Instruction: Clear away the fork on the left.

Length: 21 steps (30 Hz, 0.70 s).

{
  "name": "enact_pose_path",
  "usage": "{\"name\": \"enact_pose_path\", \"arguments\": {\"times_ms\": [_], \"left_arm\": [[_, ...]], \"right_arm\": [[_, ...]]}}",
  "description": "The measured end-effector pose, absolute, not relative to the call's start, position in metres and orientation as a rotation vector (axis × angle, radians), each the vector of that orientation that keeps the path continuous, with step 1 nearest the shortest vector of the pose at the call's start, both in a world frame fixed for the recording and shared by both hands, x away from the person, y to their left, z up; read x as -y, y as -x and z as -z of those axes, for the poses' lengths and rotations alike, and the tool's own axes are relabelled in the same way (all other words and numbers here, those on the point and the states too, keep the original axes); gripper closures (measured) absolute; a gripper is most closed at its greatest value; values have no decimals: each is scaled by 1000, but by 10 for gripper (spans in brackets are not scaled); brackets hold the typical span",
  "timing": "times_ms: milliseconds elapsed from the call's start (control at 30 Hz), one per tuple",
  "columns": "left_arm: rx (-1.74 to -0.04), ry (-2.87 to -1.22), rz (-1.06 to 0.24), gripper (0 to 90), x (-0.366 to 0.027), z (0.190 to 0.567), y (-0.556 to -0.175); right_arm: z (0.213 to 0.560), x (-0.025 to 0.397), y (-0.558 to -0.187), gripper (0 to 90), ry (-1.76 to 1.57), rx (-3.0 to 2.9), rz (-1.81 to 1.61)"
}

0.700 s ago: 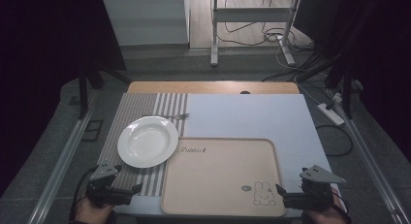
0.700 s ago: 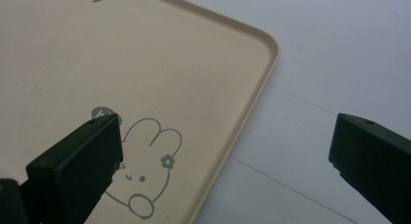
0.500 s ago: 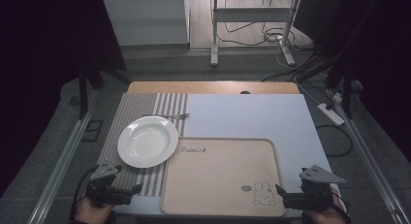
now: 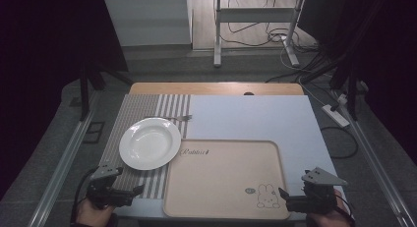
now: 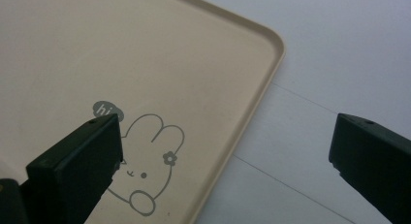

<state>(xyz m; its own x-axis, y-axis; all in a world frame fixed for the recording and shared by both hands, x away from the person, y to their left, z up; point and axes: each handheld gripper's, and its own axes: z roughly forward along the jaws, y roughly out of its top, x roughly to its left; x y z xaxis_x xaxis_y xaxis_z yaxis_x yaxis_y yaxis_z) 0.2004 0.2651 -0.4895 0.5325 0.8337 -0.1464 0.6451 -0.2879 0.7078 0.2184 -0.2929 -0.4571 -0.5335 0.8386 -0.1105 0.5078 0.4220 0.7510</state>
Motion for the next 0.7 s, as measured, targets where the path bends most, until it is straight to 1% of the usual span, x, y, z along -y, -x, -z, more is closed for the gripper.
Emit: {"name": "enact_pose_path", "arguments": {"times_ms": [267, 433, 533, 700], "left_arm": [[-1205, -2015, -334, 0, -263, 489, -205], [-1171, -2021, -331, 0, -256, 490, -211], [-1140, -2014, -351, 0, -249, 490, -216], [-1114, -2027, -316, 0, -240, 494, -226]], "right_arm": [[457, 291, -218, 0, -1127, -2209, -912], [458, 290, -218, 0, -1117, -2215, -901], [458, 289, -219, 0, -1109, -2220, -886], [458, 287, -219, 0, -1100, -2225, -872]]}}
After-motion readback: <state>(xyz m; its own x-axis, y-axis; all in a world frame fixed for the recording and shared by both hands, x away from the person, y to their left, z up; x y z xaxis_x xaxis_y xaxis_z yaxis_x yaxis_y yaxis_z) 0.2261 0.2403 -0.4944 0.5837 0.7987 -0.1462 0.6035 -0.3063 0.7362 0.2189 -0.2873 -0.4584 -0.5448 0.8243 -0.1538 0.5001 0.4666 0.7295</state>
